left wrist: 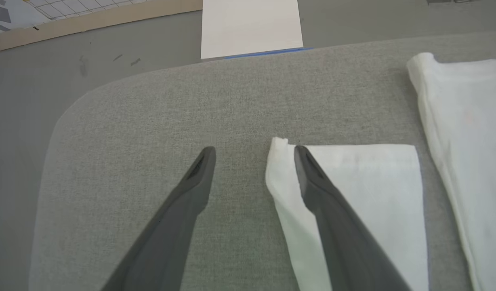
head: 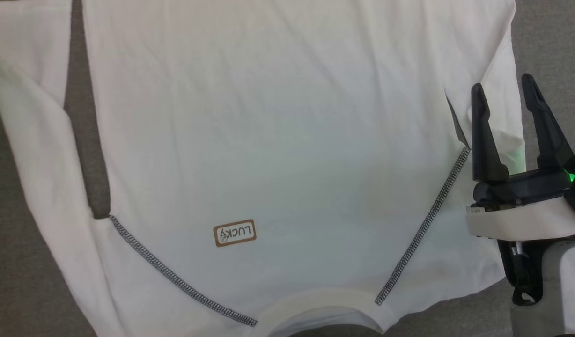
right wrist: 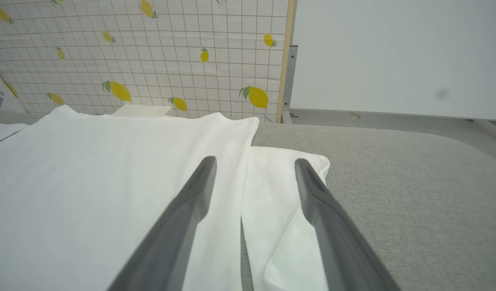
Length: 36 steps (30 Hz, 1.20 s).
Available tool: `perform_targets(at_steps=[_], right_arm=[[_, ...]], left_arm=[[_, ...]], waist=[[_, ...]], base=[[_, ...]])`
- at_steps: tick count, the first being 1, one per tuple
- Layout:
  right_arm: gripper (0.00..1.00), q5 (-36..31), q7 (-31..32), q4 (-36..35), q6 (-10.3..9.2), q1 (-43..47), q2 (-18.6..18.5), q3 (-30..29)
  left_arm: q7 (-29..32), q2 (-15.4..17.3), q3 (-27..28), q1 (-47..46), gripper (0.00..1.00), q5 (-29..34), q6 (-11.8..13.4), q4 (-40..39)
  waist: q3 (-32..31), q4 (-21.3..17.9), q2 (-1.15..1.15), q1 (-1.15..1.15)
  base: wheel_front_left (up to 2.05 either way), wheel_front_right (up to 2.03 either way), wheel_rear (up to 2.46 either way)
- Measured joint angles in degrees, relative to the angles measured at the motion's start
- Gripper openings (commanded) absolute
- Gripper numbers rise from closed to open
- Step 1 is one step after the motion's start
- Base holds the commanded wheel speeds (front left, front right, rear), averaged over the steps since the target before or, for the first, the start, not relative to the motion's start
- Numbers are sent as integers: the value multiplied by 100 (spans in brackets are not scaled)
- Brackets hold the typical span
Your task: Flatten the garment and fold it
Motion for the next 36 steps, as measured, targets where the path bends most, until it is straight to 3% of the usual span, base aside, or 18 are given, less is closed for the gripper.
perform_targets(at_steps=[4,10,11,12,19,29,36], right_arm=[[100,2,-43,1,0,-21,20,67],[100,10,-84,42,0,-21,29,58],[100,10,-84,51,0,-21,29,59],[100,13,-84,55,0,-21,30,60],[100,70,-85,136,0,-21,35,5],[100,40,65,146,0,226,37,-307],[100,16,316,16,0,726,38,-559]], left_arm=[[743,124,63,-42,100,-7,403,10],[1501,198,185,-151,100,-149,708,-323],[1635,223,188,-150,33,-210,726,-393],[1706,233,196,-148,0,-259,754,-448],[1436,185,143,112,0,-265,800,-768],[145,65,73,547,0,-131,548,-1443],[-143,-361,-280,911,0,-224,354,-2613]], waist=[[253,-213,0,0],[474,-427,0,-1],[491,-448,0,-1],[498,-459,0,-1],[337,-402,0,-1],[-416,-94,0,-2],[-1155,215,0,-2]], base=[[0,0,0],[0,0,0],[0,0,0],[0,0,0],[0,0,0],[0,0,0],[0,0,0]])
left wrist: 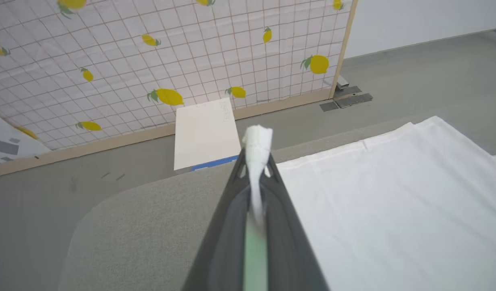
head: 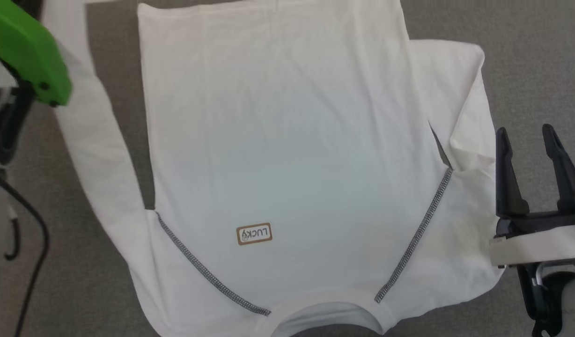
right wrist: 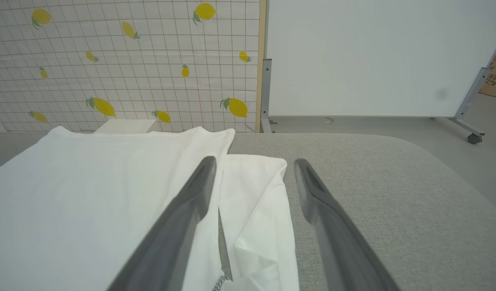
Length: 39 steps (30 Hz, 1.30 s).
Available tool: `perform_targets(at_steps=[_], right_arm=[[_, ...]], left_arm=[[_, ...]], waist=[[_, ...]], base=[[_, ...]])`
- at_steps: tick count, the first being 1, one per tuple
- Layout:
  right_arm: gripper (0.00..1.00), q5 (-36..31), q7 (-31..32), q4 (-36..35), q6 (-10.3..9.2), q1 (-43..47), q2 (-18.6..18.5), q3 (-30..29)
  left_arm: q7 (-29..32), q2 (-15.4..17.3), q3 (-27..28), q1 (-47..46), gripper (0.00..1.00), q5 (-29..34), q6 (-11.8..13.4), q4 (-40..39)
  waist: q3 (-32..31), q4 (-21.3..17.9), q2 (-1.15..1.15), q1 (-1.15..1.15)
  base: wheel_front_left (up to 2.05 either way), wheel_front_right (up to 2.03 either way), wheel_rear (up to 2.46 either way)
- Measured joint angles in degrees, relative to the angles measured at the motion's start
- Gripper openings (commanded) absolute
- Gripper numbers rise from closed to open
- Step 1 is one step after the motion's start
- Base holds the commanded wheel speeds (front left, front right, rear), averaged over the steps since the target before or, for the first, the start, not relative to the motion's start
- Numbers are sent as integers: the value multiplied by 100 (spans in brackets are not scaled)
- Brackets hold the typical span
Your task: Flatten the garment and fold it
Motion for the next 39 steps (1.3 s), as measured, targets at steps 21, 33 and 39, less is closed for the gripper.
perform_targets(at_steps=[21,33,39], right_arm=[[100,110,366,-333,0,426,5,-54],[100,231,256,-164,0,426,5,-83],[100,250,257,-77,0,424,4,-67]], left_arm=[[-940,-2981,-3450,1357,0,-497,-756,1126],[-1268,-3147,-4732,1561,0,-396,-1085,2807],[-1496,-3187,-4755,1551,100,-603,-1091,3152]], waist=[[-1184,318,0,0],[-999,-16,0,0],[-1009,13,0,0]], base=[[0,0,0],[0,0,0],[0,0,0]])
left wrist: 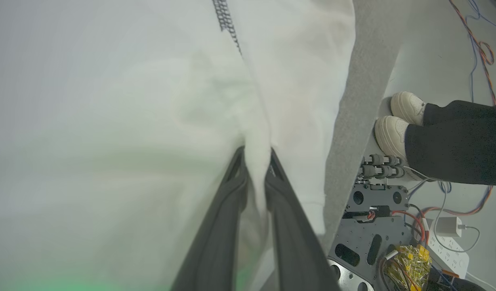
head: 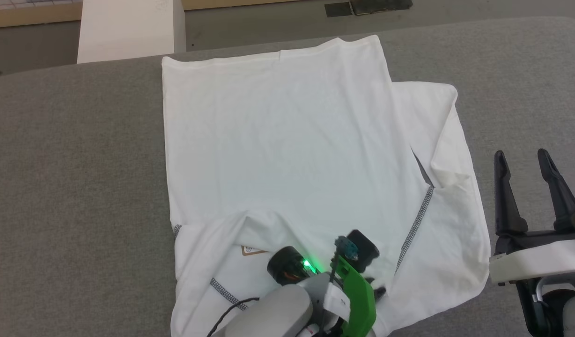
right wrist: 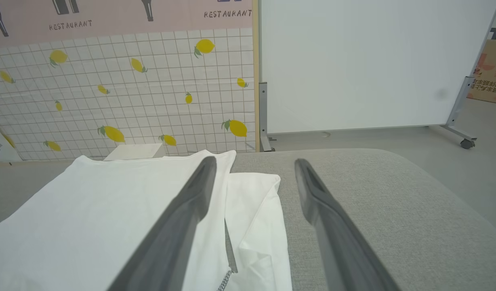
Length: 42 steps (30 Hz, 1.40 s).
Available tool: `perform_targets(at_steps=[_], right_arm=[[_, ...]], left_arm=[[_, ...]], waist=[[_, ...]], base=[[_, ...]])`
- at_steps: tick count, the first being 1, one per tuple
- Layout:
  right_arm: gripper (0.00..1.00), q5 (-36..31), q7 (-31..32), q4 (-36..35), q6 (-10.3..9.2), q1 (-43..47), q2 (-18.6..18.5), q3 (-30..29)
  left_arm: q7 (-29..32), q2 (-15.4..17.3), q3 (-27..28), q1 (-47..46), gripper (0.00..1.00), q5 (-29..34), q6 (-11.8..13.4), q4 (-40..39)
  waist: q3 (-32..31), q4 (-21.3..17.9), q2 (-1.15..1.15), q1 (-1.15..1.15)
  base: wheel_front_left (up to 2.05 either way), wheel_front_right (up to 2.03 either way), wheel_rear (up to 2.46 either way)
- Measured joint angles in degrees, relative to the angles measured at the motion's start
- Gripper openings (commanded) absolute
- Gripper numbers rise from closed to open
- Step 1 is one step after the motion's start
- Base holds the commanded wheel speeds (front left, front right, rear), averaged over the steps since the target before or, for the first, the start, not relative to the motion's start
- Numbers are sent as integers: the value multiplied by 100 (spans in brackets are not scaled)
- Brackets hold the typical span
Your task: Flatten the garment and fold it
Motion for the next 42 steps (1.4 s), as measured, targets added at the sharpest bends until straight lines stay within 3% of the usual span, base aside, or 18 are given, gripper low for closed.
perform_targets(at_steps=[5,9,12,18,25,30,36,42], right_arm=[[100,-40,36,60,0,-1,3,-12],[100,-88,100,108,0,-8,3,-104],[100,-138,149,238,0,-79,-14,-149],[100,-175,342,750,0,-494,-197,-265],[100,2,860,1528,0,-1402,-480,-344],[100,415,1570,2436,0,-2462,-888,-344],[100,459,2470,3387,0,-3645,-1395,-578],[100,378,3404,3986,0,-4375,-1541,-847]], left_arm=[[-613,-1,535,-3,100,-677,35,-524],[-1412,35,1198,-19,100,-820,250,-1127],[-2207,283,1845,-20,100,-792,545,-1416],[-3438,1136,2886,150,100,-375,1179,-1388],[-3686,1399,4139,642,100,147,1575,-1718],[-3705,1270,4989,999,100,888,1511,-2303],[-3705,899,5395,1094,100,1369,1139,-2672],[-3705,503,5711,1097,100,1686,827,-2788]], waist=[[-48,109,0,0],[-82,235,0,0],[-105,317,0,0],[-34,451,0,0],[231,529,0,0],[546,570,0,1],[1012,669,0,1],[1500,847,0,1]], base=[[0,0,0],[0,0,0],[0,0,0],[0,0,0],[0,0,0],[0,0,0],[0,0,0],[0,0,0]])
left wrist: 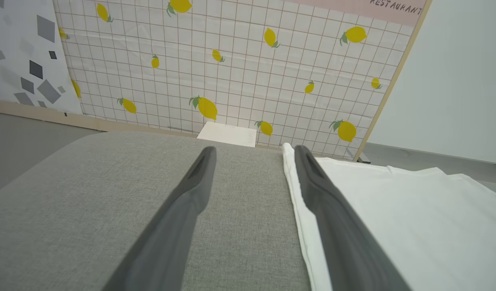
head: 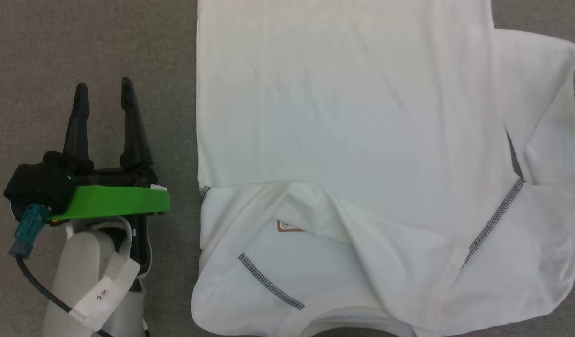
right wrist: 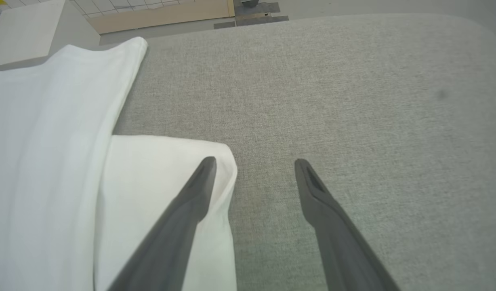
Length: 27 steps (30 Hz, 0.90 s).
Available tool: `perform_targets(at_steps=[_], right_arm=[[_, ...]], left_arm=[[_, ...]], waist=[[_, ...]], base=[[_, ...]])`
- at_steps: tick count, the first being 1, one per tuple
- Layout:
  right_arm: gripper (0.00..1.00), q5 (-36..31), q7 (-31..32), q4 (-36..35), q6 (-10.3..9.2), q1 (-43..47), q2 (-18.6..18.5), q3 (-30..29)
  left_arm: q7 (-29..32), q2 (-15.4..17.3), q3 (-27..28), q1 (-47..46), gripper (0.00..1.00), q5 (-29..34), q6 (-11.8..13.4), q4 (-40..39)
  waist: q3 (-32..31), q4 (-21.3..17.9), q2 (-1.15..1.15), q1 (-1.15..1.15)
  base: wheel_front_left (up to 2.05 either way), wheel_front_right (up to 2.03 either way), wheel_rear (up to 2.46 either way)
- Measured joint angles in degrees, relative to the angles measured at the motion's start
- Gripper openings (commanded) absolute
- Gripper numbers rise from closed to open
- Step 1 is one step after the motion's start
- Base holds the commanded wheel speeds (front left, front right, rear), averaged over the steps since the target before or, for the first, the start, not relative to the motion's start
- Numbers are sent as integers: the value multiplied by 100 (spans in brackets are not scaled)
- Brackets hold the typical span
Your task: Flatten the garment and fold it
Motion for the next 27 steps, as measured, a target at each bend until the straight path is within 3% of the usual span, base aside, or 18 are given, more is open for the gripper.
perform_targets(at_steps=[8,9,10,11,12,16,20,27], right_arm=[[99,-27,961,-53,-2,-285,-63,58],[60,-25,1022,-93,-2,-300,-69,74],[46,-12,1079,-147,-2,-303,-82,105],[19,24,1132,-201,-2,-303,-87,148],[1,73,1165,-244,-2,-302,-82,163],[0,131,1104,-355,-2,-195,-35,236],[0,60,599,-605,0,282,12,-23],[0,-37,-9,-1682,0,1340,-20,-467]], left_arm=[[0,-265,370,0,100,259,-331,13],[0,-283,401,-1,100,277,-355,16],[0,-301,425,-1,100,298,-386,23],[0,-313,445,-1,100,311,-422,33],[0,-327,465,-1,100,335,-442,43],[0,-401,530,1,100,374,-522,104],[0,-420,571,59,100,427,-579,238],[0,-446,620,351,100,587,-683,474]], waist=[[419,299,0,0],[444,323,0,0],[469,346,0,0],[488,363,0,0],[497,369,0,0],[430,353,0,0],[227,305,0,0],[-304,176,0,0]], base=[[0,0,0],[0,0,0],[0,0,0],[0,0,0],[0,0,0],[0,0,0],[0,0,0],[0,0,0]])
